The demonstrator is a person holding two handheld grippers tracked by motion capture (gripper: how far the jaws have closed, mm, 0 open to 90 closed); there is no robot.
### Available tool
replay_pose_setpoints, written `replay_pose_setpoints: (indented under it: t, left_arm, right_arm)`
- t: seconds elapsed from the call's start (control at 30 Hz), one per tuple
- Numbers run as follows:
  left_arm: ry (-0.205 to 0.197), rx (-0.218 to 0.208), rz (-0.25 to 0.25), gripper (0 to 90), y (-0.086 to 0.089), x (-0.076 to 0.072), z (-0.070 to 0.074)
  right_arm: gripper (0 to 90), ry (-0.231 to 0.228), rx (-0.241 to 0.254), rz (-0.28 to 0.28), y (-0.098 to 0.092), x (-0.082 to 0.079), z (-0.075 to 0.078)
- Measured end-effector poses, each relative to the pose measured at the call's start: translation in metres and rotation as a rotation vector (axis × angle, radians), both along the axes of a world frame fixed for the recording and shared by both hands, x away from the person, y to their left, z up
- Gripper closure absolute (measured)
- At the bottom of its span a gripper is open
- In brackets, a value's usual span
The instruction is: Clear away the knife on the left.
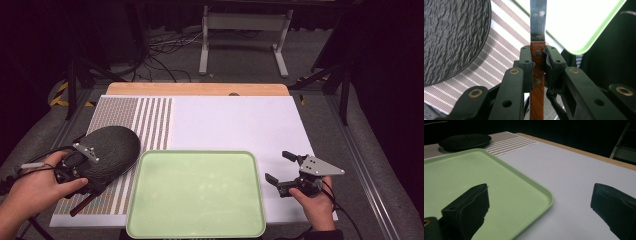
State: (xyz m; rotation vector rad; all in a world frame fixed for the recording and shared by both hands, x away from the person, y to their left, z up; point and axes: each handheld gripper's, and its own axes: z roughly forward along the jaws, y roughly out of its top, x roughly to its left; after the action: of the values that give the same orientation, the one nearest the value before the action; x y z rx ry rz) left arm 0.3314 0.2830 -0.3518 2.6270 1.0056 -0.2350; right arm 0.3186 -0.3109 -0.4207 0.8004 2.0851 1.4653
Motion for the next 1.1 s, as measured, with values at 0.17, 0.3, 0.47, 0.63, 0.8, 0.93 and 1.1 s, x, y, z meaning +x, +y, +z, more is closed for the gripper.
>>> replay_pose_setpoints:
  t: [0.17,0.3,0.47,0.63,0.8,0.93,1.1]
  left_arm:
    - [-0.005,-0.012,0.027,77.9,-0.012,0.001,-0.002]
    - [0.0,-0.03,0.064,77.9,-0.02,0.0,0.0]
    - [0.007,-0.048,0.078,77.9,-0.029,-0.001,0.001]
    - [0.01,-0.062,0.083,77.9,-0.041,0.0,0.001]
    - [0.019,-0.075,0.084,77.8,-0.05,0.0,-0.003]
    - [0.035,-0.076,0.079,77.8,-0.057,0.001,-0.009]
    - [0.044,-0.07,0.084,77.8,-0.066,0.004,-0.015]
  right_arm:
    - [2.8,0.001,-0.002,-0.002,0.0,0.0,0.0]
    - [2.8,0.001,-0.004,-0.006,-0.001,0.0,0.0]
    - [2.8,0.001,-0.001,-0.006,-0.002,0.0,0.0]
    - [2.8,0.001,0.0,-0.006,-0.002,0.0,0.0]
    - [2.8,0.001,0.002,-0.008,-0.003,0.0,0.0]
    - [2.7,0.0,0.004,-0.01,-0.004,0.0,0.0]
    - [2.7,0.001,0.003,-0.009,-0.004,0.0,0.0]
